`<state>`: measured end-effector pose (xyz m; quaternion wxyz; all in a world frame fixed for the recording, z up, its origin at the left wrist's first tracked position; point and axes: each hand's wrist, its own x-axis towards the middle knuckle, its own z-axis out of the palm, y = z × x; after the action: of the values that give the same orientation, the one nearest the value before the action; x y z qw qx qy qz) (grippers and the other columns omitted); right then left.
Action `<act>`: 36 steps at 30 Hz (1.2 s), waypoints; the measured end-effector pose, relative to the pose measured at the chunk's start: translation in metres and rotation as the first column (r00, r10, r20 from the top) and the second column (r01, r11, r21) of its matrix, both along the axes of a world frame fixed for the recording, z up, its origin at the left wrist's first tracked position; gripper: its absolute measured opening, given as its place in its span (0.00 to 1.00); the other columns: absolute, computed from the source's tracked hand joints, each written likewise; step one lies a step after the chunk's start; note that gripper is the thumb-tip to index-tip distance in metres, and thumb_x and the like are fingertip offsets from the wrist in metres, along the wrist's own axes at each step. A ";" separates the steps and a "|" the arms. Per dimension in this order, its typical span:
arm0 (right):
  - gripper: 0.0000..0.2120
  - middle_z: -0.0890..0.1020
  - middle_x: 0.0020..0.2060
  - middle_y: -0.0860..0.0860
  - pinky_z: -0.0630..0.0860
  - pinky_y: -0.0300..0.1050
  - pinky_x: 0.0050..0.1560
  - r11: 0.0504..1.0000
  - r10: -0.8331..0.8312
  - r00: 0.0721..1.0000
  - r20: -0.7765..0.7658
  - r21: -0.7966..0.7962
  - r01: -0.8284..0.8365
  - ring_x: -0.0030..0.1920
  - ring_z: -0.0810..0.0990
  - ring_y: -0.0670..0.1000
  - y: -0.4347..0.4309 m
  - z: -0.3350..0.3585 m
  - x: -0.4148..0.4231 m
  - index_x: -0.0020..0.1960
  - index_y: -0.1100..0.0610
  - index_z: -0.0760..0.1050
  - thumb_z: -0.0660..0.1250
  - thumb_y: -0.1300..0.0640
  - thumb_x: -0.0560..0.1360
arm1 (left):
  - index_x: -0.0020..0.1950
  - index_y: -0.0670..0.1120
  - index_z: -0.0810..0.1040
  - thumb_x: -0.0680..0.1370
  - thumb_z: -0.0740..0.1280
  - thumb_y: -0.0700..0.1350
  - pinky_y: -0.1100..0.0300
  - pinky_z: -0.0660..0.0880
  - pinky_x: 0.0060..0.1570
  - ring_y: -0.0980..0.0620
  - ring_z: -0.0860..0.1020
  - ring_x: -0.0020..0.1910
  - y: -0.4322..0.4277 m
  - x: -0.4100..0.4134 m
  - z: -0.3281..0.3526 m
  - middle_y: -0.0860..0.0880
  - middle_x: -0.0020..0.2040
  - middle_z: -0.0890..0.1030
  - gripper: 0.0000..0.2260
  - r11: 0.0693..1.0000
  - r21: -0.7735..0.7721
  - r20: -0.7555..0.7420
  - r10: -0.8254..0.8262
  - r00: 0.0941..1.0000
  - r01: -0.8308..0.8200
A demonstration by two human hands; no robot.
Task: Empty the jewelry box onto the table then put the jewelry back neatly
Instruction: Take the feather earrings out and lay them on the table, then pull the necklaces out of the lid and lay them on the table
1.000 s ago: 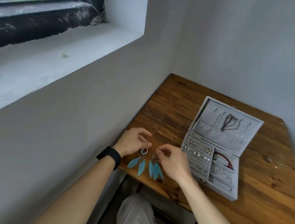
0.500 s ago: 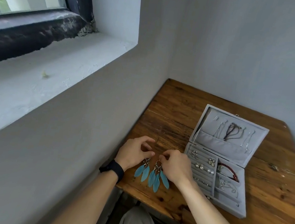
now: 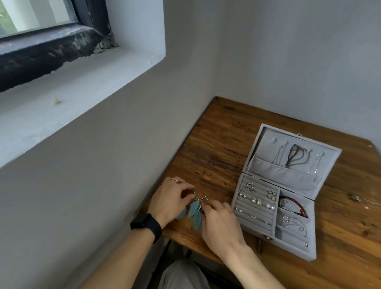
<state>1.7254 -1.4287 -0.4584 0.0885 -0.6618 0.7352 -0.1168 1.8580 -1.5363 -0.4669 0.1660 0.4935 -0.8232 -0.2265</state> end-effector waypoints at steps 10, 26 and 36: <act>0.18 0.81 0.57 0.52 0.75 0.44 0.58 0.983 0.002 0.997 0.080 -0.184 0.013 0.53 0.77 0.53 0.013 -0.007 0.019 0.61 0.57 0.79 0.69 0.60 0.72 | 0.63 0.58 0.81 0.80 0.68 0.46 0.55 0.74 0.64 0.56 0.74 0.64 -0.003 0.014 0.009 0.57 0.63 0.80 0.13 0.990 0.048 0.066 -0.132 0.989 0.129; 0.18 0.74 0.69 0.46 0.58 0.36 0.69 0.953 -0.141 0.932 0.335 -0.209 0.219 0.71 0.69 0.49 0.058 0.027 -0.027 0.69 0.51 0.75 0.63 0.56 0.80 | 0.70 0.56 0.74 0.80 0.67 0.48 0.51 0.78 0.60 0.51 0.77 0.62 0.018 -0.002 0.043 0.50 0.66 0.78 0.18 0.994 0.055 -0.007 -0.089 0.996 0.089; 0.17 0.78 0.65 0.45 0.65 0.41 0.69 0.901 -0.275 0.943 0.186 -0.292 0.320 0.68 0.70 0.46 0.110 0.065 -0.124 0.68 0.51 0.76 0.63 0.53 0.80 | 0.74 0.55 0.70 0.81 0.63 0.49 0.51 0.77 0.58 0.47 0.73 0.67 0.072 -0.089 0.087 0.51 0.70 0.74 0.21 0.951 -0.242 0.069 -0.180 0.981 0.192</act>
<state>1.6013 -1.3186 -0.3930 0.0131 -0.5373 0.7910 -0.2922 1.7694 -1.4643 -0.3801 0.1855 0.3942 -0.8914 -0.1251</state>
